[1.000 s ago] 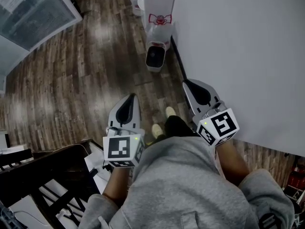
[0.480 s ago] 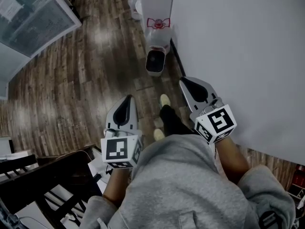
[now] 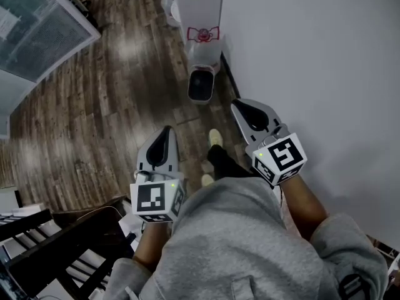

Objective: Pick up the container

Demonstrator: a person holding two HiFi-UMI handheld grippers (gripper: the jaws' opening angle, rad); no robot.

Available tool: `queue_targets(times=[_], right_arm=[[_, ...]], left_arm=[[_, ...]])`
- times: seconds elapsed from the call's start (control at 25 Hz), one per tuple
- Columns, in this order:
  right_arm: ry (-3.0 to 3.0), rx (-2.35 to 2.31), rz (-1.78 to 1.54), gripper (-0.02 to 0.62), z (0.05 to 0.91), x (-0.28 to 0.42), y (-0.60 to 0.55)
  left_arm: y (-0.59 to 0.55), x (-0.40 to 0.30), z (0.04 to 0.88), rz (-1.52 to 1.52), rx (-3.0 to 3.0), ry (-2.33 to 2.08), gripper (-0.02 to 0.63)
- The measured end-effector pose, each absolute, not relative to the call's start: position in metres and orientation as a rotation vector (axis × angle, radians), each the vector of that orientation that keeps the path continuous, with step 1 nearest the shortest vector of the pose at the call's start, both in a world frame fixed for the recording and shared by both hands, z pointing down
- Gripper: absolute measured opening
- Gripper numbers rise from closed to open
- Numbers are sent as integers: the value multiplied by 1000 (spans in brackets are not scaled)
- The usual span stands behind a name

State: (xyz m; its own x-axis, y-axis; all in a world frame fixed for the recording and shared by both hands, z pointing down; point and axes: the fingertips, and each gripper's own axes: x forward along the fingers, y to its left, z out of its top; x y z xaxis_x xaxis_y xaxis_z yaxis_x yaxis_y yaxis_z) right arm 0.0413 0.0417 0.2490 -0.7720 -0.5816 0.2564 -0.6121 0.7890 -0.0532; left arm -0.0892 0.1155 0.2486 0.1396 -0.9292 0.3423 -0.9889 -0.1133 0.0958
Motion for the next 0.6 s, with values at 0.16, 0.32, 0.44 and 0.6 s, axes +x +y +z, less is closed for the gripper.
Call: queue_targets(times=[0.16, 0.32, 0.44, 0.6], right_arm=[[-2748, 917, 234, 28, 258, 37, 3], [-2761, 889, 260, 28, 261, 31, -39], [-2779, 874, 270, 28, 256, 27, -66], [-2798, 853, 278, 28, 257, 25, -97]], left_arm=[[77, -89, 254, 286, 2121, -1839, 15], [35, -89, 253, 298, 2116, -1852, 15], [8, -92, 247, 308, 2105, -1876, 15], [-19, -93, 246, 329, 2081, -1904, 15]])
